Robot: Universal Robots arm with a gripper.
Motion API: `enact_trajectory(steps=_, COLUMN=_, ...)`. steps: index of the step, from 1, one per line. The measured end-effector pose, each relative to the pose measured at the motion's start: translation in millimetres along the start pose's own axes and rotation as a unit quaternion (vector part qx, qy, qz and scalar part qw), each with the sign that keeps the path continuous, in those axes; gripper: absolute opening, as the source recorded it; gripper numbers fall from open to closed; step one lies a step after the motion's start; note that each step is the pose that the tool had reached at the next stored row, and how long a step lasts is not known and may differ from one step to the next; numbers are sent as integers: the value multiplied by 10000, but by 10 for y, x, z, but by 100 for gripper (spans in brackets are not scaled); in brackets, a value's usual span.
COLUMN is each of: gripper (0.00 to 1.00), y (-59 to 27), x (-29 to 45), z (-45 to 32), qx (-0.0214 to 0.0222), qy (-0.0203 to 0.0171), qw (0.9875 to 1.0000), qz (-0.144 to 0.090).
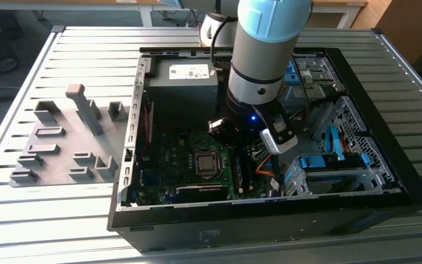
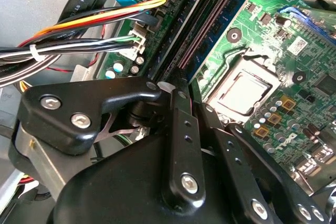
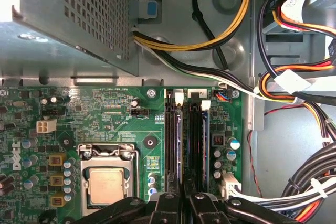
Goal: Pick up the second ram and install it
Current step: 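Insert the second ram into the second slot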
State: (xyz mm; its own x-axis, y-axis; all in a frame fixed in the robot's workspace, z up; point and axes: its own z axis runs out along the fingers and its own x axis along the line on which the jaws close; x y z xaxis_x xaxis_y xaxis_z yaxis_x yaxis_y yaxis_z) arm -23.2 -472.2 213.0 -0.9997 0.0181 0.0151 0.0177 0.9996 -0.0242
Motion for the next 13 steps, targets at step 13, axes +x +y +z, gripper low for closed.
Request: enact_trajectory(steps=13, gripper=14, y=-1, x=0, z=-13, qx=-1, qy=1, qw=10000, qz=41)
